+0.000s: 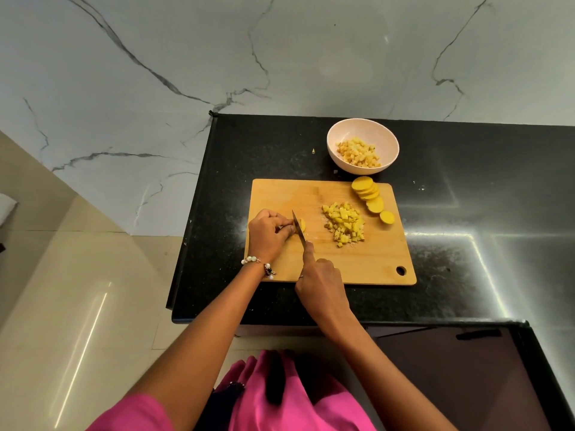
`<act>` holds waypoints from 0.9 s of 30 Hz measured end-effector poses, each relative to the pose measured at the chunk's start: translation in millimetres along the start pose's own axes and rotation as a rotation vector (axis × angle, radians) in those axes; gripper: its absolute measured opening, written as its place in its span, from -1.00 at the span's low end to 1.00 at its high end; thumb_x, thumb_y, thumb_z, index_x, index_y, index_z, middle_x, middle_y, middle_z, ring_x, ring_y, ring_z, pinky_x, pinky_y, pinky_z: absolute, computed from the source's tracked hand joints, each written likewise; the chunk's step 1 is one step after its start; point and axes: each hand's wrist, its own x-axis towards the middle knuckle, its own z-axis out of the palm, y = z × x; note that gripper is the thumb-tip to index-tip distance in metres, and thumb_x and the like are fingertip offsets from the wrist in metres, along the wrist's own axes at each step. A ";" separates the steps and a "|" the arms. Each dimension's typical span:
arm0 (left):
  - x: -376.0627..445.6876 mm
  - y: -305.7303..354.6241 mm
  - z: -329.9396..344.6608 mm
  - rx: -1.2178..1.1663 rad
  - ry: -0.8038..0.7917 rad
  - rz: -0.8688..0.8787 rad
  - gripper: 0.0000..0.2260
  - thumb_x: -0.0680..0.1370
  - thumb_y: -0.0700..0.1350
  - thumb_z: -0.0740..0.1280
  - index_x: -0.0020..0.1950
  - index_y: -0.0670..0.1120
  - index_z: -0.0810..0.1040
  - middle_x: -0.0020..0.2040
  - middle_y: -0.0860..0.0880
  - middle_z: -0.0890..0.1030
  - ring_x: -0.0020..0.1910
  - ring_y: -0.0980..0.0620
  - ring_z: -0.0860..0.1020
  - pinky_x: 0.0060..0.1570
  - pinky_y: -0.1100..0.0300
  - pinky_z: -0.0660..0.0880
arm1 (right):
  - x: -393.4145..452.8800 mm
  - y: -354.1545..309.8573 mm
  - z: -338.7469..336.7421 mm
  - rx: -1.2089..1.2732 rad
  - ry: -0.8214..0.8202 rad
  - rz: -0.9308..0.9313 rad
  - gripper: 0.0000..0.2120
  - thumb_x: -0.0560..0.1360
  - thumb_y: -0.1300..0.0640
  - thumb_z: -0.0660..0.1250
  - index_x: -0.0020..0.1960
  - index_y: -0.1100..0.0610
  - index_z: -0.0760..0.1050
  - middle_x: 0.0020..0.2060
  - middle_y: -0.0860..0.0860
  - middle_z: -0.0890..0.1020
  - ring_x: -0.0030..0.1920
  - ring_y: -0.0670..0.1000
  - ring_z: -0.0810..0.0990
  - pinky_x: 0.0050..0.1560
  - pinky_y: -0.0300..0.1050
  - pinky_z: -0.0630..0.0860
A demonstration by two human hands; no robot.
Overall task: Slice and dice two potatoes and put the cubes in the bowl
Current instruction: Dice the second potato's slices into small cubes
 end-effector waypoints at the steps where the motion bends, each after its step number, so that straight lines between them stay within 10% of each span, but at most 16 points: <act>1: 0.1 -0.1 -0.1 -0.004 0.002 0.000 -0.82 0.39 -0.16 0.50 -0.04 -0.18 0.69 -0.09 -0.10 0.61 -0.12 0.08 0.52 -0.14 0.32 0.42 | -0.8 -1.1 -0.3 -0.009 0.004 0.007 -0.40 0.56 0.25 0.04 0.54 0.22 -0.12 0.04 0.22 0.52 -0.04 0.21 0.53 -0.18 -0.05 0.28; 19: 0.3 -0.6 1.6 -0.024 0.021 -0.019 -0.86 0.38 -0.14 0.51 -0.10 -0.15 0.69 -0.13 -0.08 0.61 -0.20 0.11 0.52 -0.24 0.44 0.41 | -8.7 4.0 6.3 0.018 -0.044 0.001 -0.36 0.54 0.28 0.04 0.54 0.20 -0.15 0.04 0.23 0.50 -0.04 0.23 0.51 -0.20 -0.03 0.28; 27: -2.4 1.9 -4.5 -0.057 -0.008 0.095 -0.66 0.43 -0.25 0.44 0.18 -0.01 0.60 -0.14 -0.01 0.53 -0.28 0.16 0.45 -0.21 0.48 0.42 | -6.6 7.1 -6.9 0.002 -0.006 -0.022 -0.39 0.55 0.25 0.06 0.55 0.14 -0.06 0.03 0.21 0.52 -0.06 0.22 0.53 -0.23 -0.05 0.31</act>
